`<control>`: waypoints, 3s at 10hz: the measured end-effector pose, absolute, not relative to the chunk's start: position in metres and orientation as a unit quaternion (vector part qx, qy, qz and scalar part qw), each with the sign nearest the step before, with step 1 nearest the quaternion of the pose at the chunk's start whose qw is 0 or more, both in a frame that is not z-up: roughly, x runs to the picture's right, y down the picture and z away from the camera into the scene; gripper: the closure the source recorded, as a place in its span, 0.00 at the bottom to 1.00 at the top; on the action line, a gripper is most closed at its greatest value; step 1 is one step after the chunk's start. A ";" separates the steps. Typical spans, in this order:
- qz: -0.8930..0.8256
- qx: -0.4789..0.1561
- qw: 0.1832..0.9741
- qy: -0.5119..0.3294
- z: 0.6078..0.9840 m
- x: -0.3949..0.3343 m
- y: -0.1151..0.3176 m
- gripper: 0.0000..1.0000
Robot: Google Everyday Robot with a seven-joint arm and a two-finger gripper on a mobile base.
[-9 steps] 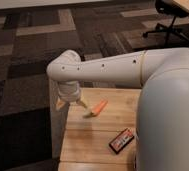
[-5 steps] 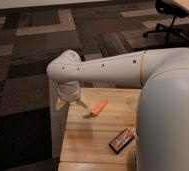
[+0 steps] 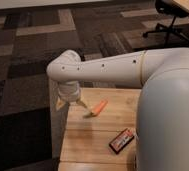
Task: Drag the pepper across the table
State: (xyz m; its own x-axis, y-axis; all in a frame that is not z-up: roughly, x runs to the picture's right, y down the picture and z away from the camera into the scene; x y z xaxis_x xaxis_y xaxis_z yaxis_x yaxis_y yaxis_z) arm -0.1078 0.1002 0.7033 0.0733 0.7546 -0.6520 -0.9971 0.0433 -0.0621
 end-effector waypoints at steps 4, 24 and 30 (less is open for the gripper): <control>0.640 -0.262 0.684 0.231 0.703 -0.108 0.100 0.26; 0.640 -0.262 0.684 0.231 0.703 -0.108 0.100 0.26; 0.672 -0.241 0.662 0.227 0.716 -0.084 0.088 0.26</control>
State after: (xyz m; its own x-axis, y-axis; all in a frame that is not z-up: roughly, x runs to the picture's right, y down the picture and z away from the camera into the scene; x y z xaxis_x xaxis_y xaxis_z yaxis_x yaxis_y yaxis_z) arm -0.0840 0.0885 0.7157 -0.0077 0.7803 -0.6253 -0.9997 -0.0210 -0.0138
